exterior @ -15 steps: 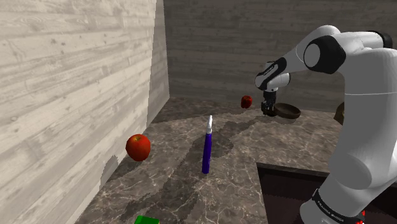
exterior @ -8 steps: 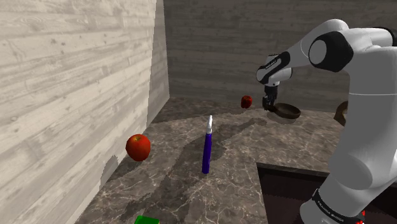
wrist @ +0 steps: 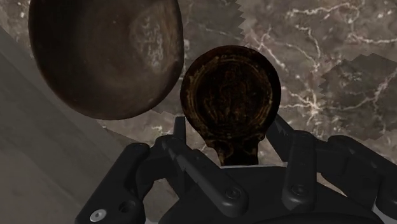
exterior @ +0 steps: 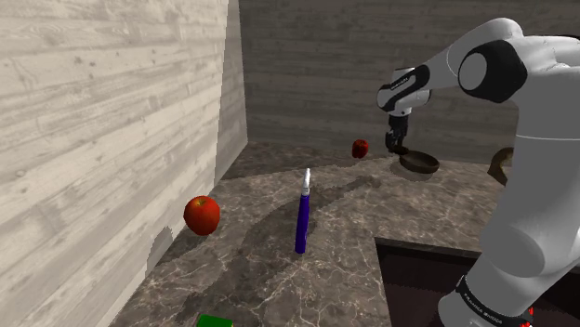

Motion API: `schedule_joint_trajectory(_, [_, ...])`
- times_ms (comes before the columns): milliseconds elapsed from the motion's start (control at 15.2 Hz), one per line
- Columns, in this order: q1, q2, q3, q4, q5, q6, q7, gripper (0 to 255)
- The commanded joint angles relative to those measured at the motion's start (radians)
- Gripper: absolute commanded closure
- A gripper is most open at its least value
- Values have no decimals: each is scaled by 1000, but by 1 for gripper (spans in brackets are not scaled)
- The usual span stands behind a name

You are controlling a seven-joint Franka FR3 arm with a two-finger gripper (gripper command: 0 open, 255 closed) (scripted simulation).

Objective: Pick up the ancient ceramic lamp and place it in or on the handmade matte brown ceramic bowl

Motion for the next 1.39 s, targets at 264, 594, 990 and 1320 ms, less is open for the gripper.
schedule_joint_trajectory(264, [-12,-24,-10,36,-4,-56,-25,255])
schedule_joint_trajectory(594, [-96,32,-38,111,29,-63,-146,255])
schedule_joint_trajectory(990, [-194,113,-55,226,73,-86,-267,255])
schedule_joint_trajectory(1320, [-197,137,-50,191,81,-29,-266,255])
